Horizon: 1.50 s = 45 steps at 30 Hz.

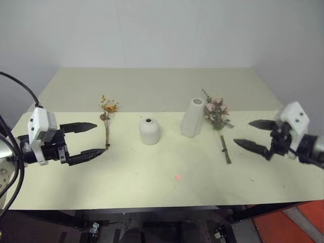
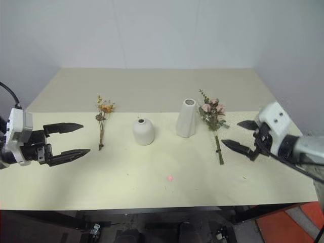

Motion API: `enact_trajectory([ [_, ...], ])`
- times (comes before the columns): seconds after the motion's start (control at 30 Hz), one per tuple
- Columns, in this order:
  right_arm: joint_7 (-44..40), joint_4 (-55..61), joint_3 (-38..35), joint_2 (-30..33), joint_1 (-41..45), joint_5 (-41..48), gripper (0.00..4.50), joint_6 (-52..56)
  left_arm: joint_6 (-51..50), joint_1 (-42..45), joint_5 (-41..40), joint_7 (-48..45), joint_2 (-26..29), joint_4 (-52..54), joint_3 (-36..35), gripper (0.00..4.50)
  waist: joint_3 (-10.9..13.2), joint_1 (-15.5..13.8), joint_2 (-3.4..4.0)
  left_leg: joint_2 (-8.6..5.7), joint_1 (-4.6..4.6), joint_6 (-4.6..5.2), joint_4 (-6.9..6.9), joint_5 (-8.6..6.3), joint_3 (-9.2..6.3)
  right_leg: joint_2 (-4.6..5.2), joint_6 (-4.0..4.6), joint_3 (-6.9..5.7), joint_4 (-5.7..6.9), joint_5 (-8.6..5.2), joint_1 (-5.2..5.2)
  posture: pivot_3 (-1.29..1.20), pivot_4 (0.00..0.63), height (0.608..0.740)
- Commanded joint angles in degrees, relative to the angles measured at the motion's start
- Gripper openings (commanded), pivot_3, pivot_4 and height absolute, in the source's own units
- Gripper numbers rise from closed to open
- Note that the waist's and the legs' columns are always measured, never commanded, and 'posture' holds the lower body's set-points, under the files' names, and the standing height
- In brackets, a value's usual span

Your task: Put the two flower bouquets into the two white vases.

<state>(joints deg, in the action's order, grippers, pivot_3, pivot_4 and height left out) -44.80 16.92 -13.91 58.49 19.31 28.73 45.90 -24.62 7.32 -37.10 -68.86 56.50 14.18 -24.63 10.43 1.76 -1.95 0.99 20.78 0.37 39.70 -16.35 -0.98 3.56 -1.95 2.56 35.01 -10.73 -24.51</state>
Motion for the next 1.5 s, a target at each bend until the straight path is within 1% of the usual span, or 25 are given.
enact_trajectory([
  [0.03,3.5,-9.3,9.9,-1.3,13.0,-2.1,4.43,15.2,0.8,0.3,-0.4,0.0,-0.7,1.7,1.2,4.5,0.0,0.5,0.03,-0.01,-0.01,0.0,0.0,0.0,0.03,0.0,0.13,0.05,0.01,0.08,0.0,0.0,0.15,0.74],
  [0.13,5.2,-18.0,16.6,-5.0,22.2,-6.6,4.43,16.3,1.3,3.0,-0.4,0.1,-2.2,0.9,4.5,4.5,0.0,0.6,0.02,0.0,0.14,0.0,-0.01,0.0,0.0,-0.02,0.37,0.03,0.0,0.22,-0.17,0.0,0.15,0.74],
  [0.23,5.0,-30.6,24.3,-10.0,32.4,-11.7,4.43,17.1,2.4,6.9,1.2,0.0,-4.3,-1.3,8.9,4.5,0.0,0.5,0.02,-0.04,0.54,0.0,0.04,0.01,0.01,-0.02,0.42,0.04,0.07,0.29,-0.58,0.0,0.15,0.74],
  [0.4,0.8,-45.0,32.5,-14.7,41.7,-18.1,4.43,13.7,4.3,8.5,3.9,-0.7,-5.9,-1.9,13.6,4.5,0.0,0.5,0.03,-0.05,0.79,0.0,0.02,0.01,-0.03,0.0,0.49,0.0,0.07,0.34,-0.82,0.0,0.15,0.74],
  [0.5,0.4,-53.5,34.7,-17.7,45.8,-21.8,4.43,11.0,6.2,8.6,6.2,-0.3,-7.2,-1.9,16.1,4.5,0.0,0.6,0.03,-0.06,1.04,0.0,0.03,0.01,-0.03,0.02,0.46,0.0,0.07,0.39,-1.01,0.0,0.15,0.74],
  [0.67,-2.1,-62.2,34.8,-20.3,49.5,-24.7,4.43,8.0,7.0,7.7,7.0,0.7,-9.3,-1.6,16.9,4.5,0.0,0.6,0.04,-0.06,1.56,-0.05,0.1,0.03,-0.03,0.02,0.49,0.0,0.34,0.51,-1.61,0.0,0.15,0.74],
  [0.77,-2.3,-67.0,34.9,-22.2,50.9,-26.8,4.43,5.9,7.5,7.0,7.6,0.6,-9.7,-1.4,17.5,4.5,0.0,0.8,0.04,-0.06,1.55,-0.06,0.09,0.04,-0.02,0.02,0.5,0.01,0.49,0.52,-1.66,0.0,0.15,0.74],
  [0.83,-0.9,-70.7,33.5,-23.6,52.0,-27.6,4.05,4.5,8.1,6.7,8.5,0.7,-9.9,-1.6,17.8,4.5,0.0,1.0,0.04,-0.06,1.52,-0.06,0.11,0.04,-0.01,0.02,0.5,0.03,0.6,0.52,-1.66,0.0,0.15,0.74],
  [0.9,-0.6,-73.0,32.5,-24.6,52.9,-28.1,3.51,3.5,8.7,6.4,9.2,0.9,-9.9,-2.0,18.0,4.5,0.0,1.0,0.04,-0.06,1.45,-0.07,0.11,0.05,0.0,0.02,0.51,0.05,0.73,0.52,-1.66,0.0,0.15,0.74],
  [1.07,-0.7,-75.1,32.4,-27.0,52.9,-30.4,1.67,2.4,9.6,4.7,10.3,1.0,-9.3,-1.9,17.7,4.5,0.0,1.1,0.05,-0.06,1.32,-0.1,0.11,0.07,0.0,-0.01,0.53,0.08,0.85,0.52,-1.64,0.0,0.15,0.74],
  [1.2,3.4,-77.2,29.7,-28.1,53.4,-30.9,0.31,1.1,10.1,4.2,11.0,1.1,-9.3,-2.2,17.6,4.5,0.0,1.1,0.05,-0.06,1.34,-0.1,0.1,0.07,-0.01,-0.01,0.53,0.07,0.87,0.53,-1.64,0.0,0.15,0.74],
  [1.23,4.3,-77.8,29.0,-28.2,53.5,-31.0,0.21,0.8,10.2,4.2,11.1,1.2,-9.3,-2.2,17.6,4.5,0.0,1.1,0.05,-0.06,1.35,-0.1,0.1,0.07,-0.01,0.0,0.53,0.07,0.86,0.53,-1.64,0.0,0.15,0.74],
  [1.33,7.2,-78.4,27.3,-28.2,53.8,-31.5,0.21,-0.4,10.4,4.5,11.4,1.2,-9.3,-2.5,17.7,4.5,0.0,1.0,0.05,-0.06,1.35,-0.11,0.1,0.08,-0.01,0.0,0.53,0.07,0.87,0.53,-1.64,0.0,0.15,0.74],
  [1.37,9.6,-77.8,25.2,-28.2,53.8,-30.7,0.21,-1.8,10.5,4.5,11.6,1.2,-9.2,-2.5,17.6,4.5,0.0,1.0,0.06,-0.06,1.35,-0.11,0.1,0.08,-0.01,0.0,0.53,0.07,0.87,0.53,-1.64,0.0,0.15,0.74],
  [1.43,18.2,-73.8,20.6,-28.3,52.2,-29.8,0.21,-8.5,10.6,4.4,11.8,1.4,-8.9,-2.6,17.2,4.5,0.0,1.0,0.06,-0.07,1.35,-0.12,0.1,0.08,-0.02,0.0,0.53,0.07,0.87,0.53,-1.64,0.0,0.15,0.74],
  [1.47,23.1,-70.5,19.6,-28.4,50.5,-30.8,0.21,-14.0,10.5,4.3,11.9,1.5,-8.7,-2.6,16.9,4.5,0.0,1.0,0.06,-0.07,1.36,-0.12,0.09,0.08,-0.02,0.0,0.53,0.07,0.86,0.53,-1.65,0.0,0.15,0.74],
  [1.5,29.4,-67.4,20.4,-28.7,48.9,-33.8,0.21,-20.0,10.6,4.2,12.1,1.6,-8.6,-2.7,16.7,4.5,0.0,1.0,0.06,-0.06,1.38,-0.12,0.08,0.08,-0.03,0.0,0.53,0.07,0.86,0.53,-1.66,0.0,0.15,0.74],
])
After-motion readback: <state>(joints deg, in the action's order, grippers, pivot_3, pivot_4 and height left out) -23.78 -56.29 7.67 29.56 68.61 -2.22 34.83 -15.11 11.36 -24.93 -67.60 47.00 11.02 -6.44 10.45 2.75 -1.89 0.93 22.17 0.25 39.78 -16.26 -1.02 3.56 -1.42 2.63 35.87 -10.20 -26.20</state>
